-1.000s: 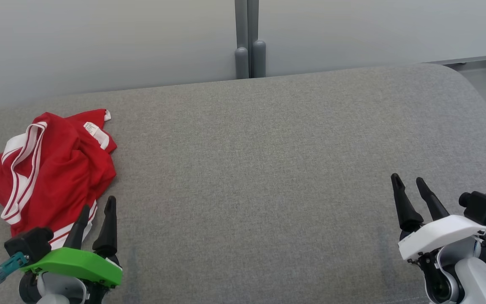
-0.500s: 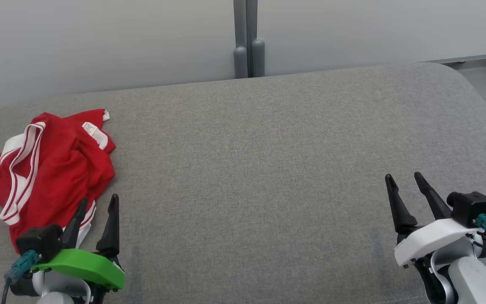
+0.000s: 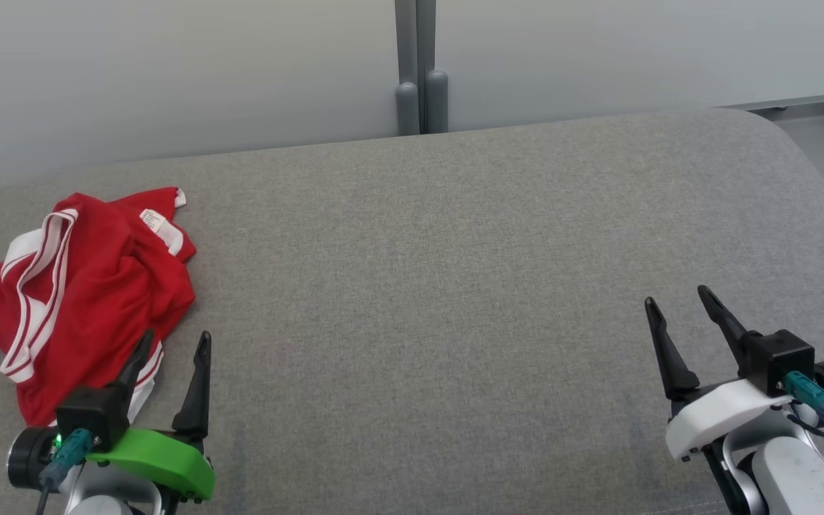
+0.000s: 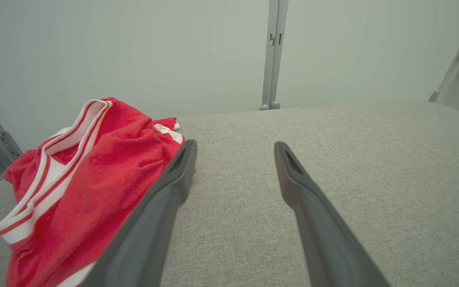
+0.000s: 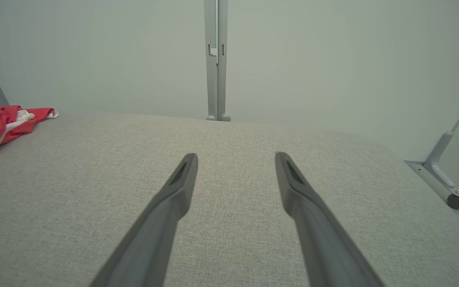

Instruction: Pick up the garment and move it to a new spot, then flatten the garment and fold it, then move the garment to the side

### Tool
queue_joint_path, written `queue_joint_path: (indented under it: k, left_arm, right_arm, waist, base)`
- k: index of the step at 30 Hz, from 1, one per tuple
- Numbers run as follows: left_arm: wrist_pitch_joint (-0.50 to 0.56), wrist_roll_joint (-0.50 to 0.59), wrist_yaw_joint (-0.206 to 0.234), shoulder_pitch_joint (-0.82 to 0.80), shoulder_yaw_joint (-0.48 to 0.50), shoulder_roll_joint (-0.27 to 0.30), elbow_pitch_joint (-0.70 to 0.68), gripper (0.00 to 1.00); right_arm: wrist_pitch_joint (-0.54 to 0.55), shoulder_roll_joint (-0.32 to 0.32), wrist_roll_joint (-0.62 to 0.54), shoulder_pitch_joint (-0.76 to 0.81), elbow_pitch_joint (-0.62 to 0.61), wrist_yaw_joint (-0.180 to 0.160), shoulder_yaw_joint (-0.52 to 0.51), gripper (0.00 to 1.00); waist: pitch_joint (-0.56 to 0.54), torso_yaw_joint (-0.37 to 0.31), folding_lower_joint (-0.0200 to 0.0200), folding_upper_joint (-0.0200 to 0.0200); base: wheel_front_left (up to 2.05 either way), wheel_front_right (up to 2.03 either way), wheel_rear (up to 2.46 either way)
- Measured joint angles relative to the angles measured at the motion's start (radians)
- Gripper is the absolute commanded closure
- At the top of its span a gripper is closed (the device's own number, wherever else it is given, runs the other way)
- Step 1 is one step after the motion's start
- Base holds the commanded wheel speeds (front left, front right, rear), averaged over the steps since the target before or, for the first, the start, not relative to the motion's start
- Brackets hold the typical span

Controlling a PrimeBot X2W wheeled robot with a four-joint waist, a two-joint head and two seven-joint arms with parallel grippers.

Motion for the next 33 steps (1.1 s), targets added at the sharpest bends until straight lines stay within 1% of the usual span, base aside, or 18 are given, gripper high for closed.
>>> queue_joint_path:
  k: [2,6,8,10,15,28,33]
  left_arm:
    - [-0.01,0.029,0.0,0.003,0.0,0.002,0.0,0.0]
    - [-0.018,0.061,-0.002,0.004,0.003,0.003,0.001,0.0]
    - [-0.018,0.062,-0.002,0.005,0.007,0.003,0.002,0.0]
    - [-0.018,0.062,-0.005,0.01,0.013,0.002,0.003,0.0]
    - [-0.018,0.062,-0.009,0.014,0.028,-0.002,0.007,0.0]
    - [-0.018,0.064,-0.018,0.014,0.049,-0.011,0.015,0.0]
    - [-0.018,0.072,-0.019,0.014,0.045,-0.017,0.018,0.0]
  right_arm:
    - [-0.007,0.001,-0.02,0.001,-0.001,-0.007,-0.002,0.0]
    - [-0.018,0.001,-0.037,0.004,-0.001,-0.008,-0.013,0.0]
    - [-0.018,0.001,-0.037,0.005,-0.001,-0.008,-0.025,0.0]
    - [-0.018,0.003,-0.031,0.009,-0.001,-0.017,-0.041,0.0]
    - [-0.018,0.003,-0.028,0.012,-0.001,-0.017,-0.074,0.0]
    - [-0.018,0.004,-0.029,0.029,-0.001,-0.016,-0.095,0.0]
    - [-0.018,0.005,-0.03,0.03,-0.002,-0.016,-0.104,0.0]
  waist:
    - [-0.001,0.0,0.0,0.0]
    - [-0.002,0.0,0.0,0.0]
    - [-0.002,0.0,0.0,0.0]
    - [-0.002,0.0,0.0,0.0]
    - [-0.002,-0.002,0.0,0.0]
    - [0.001,-0.009,0.0,0.0]
    - [0.004,0.0,0.0,0.0]
  base:
    - [0.0,0.0,0.0]
    - [0.0,0.0,0.0]
    - [0.0,0.0,0.0]
    - [0.0,0.0,0.0]
    - [0.0,0.0,0.0]
    - [0.0,0.0,0.0]
    - [0.0,0.0,0.0]
